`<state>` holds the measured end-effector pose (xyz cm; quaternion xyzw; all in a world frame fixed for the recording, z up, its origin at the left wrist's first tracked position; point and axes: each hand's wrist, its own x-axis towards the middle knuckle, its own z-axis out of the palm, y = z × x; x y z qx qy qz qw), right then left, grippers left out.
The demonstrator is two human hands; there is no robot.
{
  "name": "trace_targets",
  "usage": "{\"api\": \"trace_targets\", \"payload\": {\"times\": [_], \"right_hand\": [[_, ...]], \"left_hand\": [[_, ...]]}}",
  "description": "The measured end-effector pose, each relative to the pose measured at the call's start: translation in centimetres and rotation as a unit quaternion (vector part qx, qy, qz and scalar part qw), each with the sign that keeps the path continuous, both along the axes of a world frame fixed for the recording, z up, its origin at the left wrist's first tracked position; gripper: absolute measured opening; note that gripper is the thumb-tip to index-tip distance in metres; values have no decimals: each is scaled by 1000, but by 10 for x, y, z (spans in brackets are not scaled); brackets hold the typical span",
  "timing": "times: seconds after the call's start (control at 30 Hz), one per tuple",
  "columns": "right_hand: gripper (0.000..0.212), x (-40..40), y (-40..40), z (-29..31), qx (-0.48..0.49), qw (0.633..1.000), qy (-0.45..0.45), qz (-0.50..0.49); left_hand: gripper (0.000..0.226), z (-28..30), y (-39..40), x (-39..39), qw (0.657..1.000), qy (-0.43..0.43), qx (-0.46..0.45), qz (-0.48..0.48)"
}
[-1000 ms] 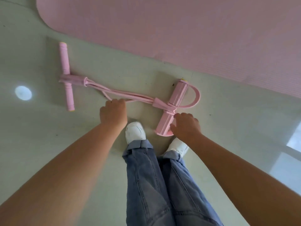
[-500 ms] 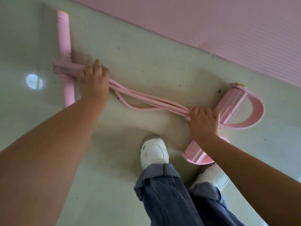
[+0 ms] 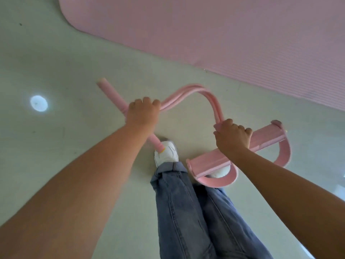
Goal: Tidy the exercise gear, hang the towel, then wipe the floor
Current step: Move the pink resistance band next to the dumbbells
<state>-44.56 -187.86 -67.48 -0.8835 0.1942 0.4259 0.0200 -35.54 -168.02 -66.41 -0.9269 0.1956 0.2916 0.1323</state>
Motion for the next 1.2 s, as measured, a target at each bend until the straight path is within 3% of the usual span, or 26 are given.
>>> {"api": "trace_targets", "payload": {"times": [0.07,0.37,0.6,0.93,1.03,1.1,1.2], "right_hand": [[35,-1,-10,42,11,998,-10,-62],[35,-28,-78,231,43,954,-100,-279],[32,-81,-141,367,41,915,-146,-374],[41,-220,-220,496,24,739,-217,-637],[32,-275,-255,521,22,690,-245,-681],[21,-318,-283,536,19,671,-259,-695],[31,-388,-333,553,7,660,-262,-704]], "left_hand": [[32,46,-28,-6,996,85,-13,9],[33,254,-140,-5,980,133,-111,-93],[25,387,-230,-12,956,210,-128,-162],[29,516,-397,-132,904,225,-60,-358],[48,525,-458,-191,899,225,-3,-375],[59,526,-500,-234,897,202,17,-392],[67,530,-563,-298,892,173,16,-418]]}}
